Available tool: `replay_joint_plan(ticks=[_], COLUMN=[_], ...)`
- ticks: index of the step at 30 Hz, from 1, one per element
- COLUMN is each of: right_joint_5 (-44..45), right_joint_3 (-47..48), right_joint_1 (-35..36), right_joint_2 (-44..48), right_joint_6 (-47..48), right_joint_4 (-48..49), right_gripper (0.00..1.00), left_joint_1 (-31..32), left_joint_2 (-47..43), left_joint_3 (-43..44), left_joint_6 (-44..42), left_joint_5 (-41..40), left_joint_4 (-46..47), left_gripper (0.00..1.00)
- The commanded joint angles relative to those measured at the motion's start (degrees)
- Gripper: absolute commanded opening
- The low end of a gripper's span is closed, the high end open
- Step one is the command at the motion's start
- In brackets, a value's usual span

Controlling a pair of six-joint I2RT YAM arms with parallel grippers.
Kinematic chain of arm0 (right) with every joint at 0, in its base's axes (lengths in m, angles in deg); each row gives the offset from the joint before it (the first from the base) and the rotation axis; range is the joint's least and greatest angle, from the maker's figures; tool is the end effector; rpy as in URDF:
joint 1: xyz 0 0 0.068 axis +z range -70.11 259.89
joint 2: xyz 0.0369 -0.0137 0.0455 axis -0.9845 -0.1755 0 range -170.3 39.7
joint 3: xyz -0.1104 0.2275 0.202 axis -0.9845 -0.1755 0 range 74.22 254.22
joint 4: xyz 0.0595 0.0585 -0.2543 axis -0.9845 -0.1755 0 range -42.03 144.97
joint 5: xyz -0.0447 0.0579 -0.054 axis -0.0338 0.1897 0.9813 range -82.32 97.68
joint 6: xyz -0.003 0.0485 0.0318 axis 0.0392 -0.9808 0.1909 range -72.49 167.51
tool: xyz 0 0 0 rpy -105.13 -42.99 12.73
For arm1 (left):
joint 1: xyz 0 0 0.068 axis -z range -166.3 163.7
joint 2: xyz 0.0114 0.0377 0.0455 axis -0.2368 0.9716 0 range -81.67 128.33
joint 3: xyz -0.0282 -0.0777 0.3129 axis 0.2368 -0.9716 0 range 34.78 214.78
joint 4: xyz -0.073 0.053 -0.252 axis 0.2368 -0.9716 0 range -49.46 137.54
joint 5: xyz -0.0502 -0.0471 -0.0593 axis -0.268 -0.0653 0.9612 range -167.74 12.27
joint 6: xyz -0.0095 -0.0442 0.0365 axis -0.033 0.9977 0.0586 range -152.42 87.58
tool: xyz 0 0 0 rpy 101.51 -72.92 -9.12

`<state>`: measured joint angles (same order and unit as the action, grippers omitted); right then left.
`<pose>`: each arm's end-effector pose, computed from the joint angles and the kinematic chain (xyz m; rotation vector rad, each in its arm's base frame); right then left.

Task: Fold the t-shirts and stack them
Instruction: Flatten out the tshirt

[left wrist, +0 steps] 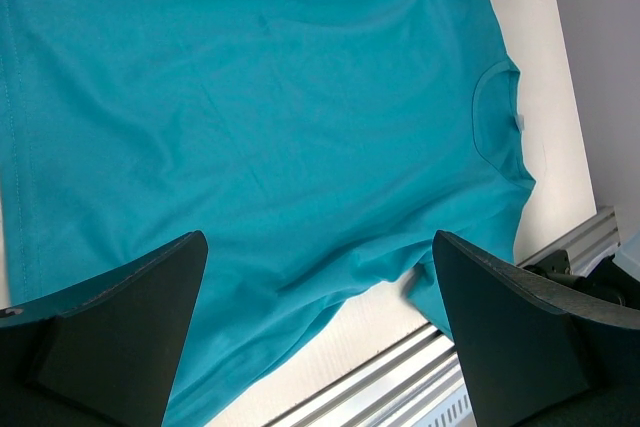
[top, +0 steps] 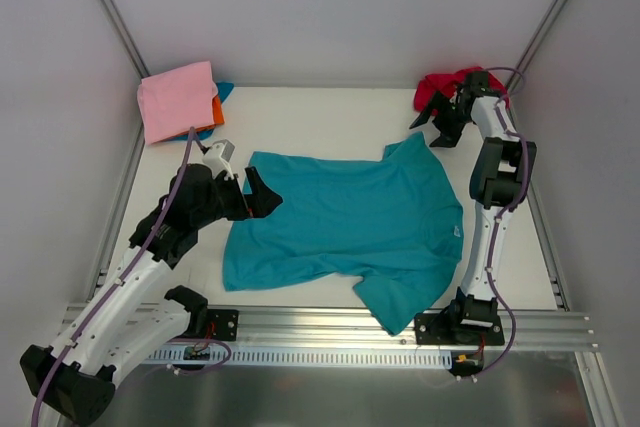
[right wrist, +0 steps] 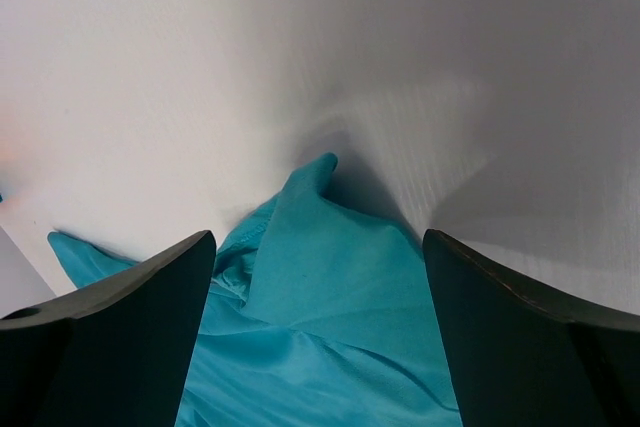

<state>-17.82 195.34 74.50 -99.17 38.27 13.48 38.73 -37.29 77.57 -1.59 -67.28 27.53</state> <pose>0.5723 -0.0359 0.2061 0.1677 2.5582 0.6022 0.1364 -0.0720 0.3453 0.0234 2.0318 -0.8096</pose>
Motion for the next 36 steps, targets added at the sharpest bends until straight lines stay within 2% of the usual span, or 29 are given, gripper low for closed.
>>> replay_joint_plan(ticks=[1,4,7,9,10,12,18,23,26,28,29,36], right_joint_5=[-2.2,-2.8,-3.6,-4.0,-4.2,-4.2,-3.9,-0.9,-0.7,-1.1,-1.3,-2.6], right_joint_3=[0.1,-1.1,-2.3,-3.5,-3.7,-3.9,-4.0,-8.0,-11.9,-13.5,-15.6,-24.1], right_joint_1=[-0.2,-0.2,-0.2,-0.2,-0.2,-0.2,-0.2,-0.2,-0.2,-0.2,-0.2,-0.1], right_joint_2=[-0.9,-1.5,-1.9,-1.9,-1.9,-2.0,-1.0,3.4,6.8,8.4,9.0,14.7], right_joint_6=[-1.1,-1.6,-2.3,-2.9,-2.9,-3.2,-3.1,-2.6,-2.7,-2.7,-3.0,-3.4], right_joint_4=[1.2,2.2,3.2,4.2,4.5,4.6,4.9,6.5,8.4,9.1,9.4,12.5], right_gripper=[0.89,0.86,0.76,0.65,0.52,0.36,0.05,0.01,0.0,0.01,0.01,0.01], left_joint_1=[-0.3,-0.3,-0.3,-0.4,-0.3,-0.3,-0.3,-0.4,-0.5,-1.2,-2.4,-7.8], left_joint_2=[-0.1,-0.3,-0.3,-0.2,-0.2,-0.2,-0.3,-0.3,1.9,8.1,13.7,32.4], left_joint_3=[0.9,0.4,0.3,0.3,0.3,0.3,-0.2,-1.0,-1.6,0.2,1.2,8.3], left_joint_6=[-0.7,-0.6,-0.6,-0.6,-0.7,-0.8,-0.9,0.5,1.1,-0.7,-1.4,-7.6], left_joint_5=[1.1,1.1,0.7,0.7,0.6,0.6,-0.1,-4.8,-14.6,-19.1,-19.2,-12.7], left_joint_4=[0.3,0.4,0.1,0.1,0.1,0.1,0.1,-0.3,2.1,3.6,5.8,21.5], left_gripper=[0.99,0.99,0.99,0.99,0.99,0.99,0.99,0.99,0.99,0.99,0.99,0.98])
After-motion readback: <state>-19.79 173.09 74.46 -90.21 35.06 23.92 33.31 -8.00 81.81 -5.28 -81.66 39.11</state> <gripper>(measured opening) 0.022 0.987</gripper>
